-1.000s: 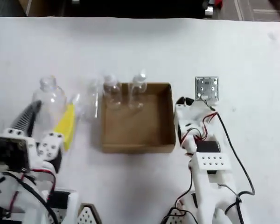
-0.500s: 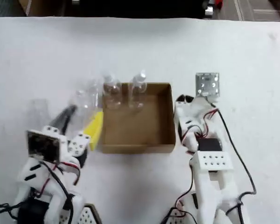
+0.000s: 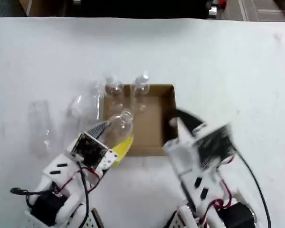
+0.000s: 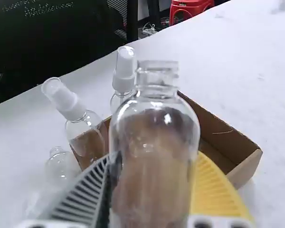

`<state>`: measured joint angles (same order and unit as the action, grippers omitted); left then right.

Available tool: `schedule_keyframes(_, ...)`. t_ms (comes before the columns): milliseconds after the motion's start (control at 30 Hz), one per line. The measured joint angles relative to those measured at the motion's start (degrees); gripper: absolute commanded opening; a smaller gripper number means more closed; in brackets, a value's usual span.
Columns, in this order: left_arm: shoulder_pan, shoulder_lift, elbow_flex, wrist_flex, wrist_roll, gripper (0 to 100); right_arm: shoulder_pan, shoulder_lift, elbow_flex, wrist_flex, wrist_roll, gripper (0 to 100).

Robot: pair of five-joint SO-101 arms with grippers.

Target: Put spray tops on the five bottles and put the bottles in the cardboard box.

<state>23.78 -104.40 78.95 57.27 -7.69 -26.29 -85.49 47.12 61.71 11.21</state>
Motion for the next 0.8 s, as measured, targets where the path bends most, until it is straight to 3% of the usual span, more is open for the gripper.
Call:
schedule_keyframes(100, -0.09, -0.09, 0.88, -0.53, 0.0, 9, -9.41, 2.55, -2.81, 3.87, 5.27, 1.8)
schedule_keyframes(200, -0.09, -0.09, 0.88, -0.53, -0.09, 9, -13.63, 9.49, -10.37, 10.46, 7.47, 3.3)
schedule_keyframes(400, -0.09, -0.09, 0.88, -0.35, -4.48, 9, -17.58, 30.33, -34.37, 27.69, 10.11, 22.1)
schedule_keyframes(567, 0.09, -0.09, 0.88, 1.32, -10.11, 9, -19.16, 48.09, -47.65, 35.25, 11.34, 20.7)
schedule_keyframes(800, 0.09, -0.09, 0.88, 2.37, -10.9, 9, -19.25, 53.98, -48.7, 35.52, 21.54, 19.8)
